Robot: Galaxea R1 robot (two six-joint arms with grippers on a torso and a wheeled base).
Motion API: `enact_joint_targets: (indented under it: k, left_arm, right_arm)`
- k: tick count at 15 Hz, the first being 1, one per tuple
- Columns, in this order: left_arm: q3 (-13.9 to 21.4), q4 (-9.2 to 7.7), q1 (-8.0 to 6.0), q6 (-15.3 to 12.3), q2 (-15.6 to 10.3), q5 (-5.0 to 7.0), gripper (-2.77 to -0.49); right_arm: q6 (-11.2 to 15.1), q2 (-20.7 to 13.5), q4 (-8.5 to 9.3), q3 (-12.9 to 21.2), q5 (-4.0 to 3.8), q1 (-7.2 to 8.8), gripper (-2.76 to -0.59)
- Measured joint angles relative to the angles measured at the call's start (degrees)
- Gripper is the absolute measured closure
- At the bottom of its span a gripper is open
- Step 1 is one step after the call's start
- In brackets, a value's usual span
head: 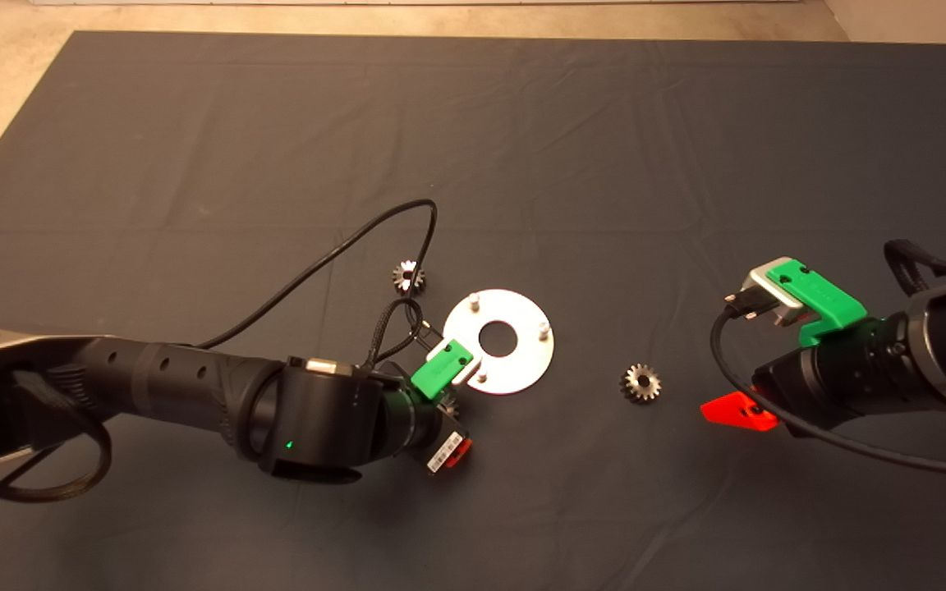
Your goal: Install three planetary gears onto the carrier pins
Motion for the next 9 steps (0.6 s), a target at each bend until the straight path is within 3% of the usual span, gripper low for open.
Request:
enact_joint_targets:
  k: [9]
  left_arm:
    - [0.00,0.50,0.31,-0.04,-0.02,0.00,-1.95]
  right_arm:
    - [0.00,0.02,0.33,0.00,0.00,0.00,-2.73]
